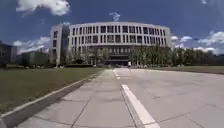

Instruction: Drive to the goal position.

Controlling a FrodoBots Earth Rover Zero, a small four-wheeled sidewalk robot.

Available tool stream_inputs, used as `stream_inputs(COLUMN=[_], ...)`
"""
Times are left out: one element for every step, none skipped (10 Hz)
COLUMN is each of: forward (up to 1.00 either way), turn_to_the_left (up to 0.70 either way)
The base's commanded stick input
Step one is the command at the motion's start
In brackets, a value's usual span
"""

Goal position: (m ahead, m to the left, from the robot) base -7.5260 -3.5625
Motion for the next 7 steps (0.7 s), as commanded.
stream_inputs(forward=[0.70, 0.70, 0.70, 0.70, 0.70, 0.70, 0.70], turn_to_the_left=[0.00, 0.07, 0.09, 0.03, 0.02, 0.00, 0.00])
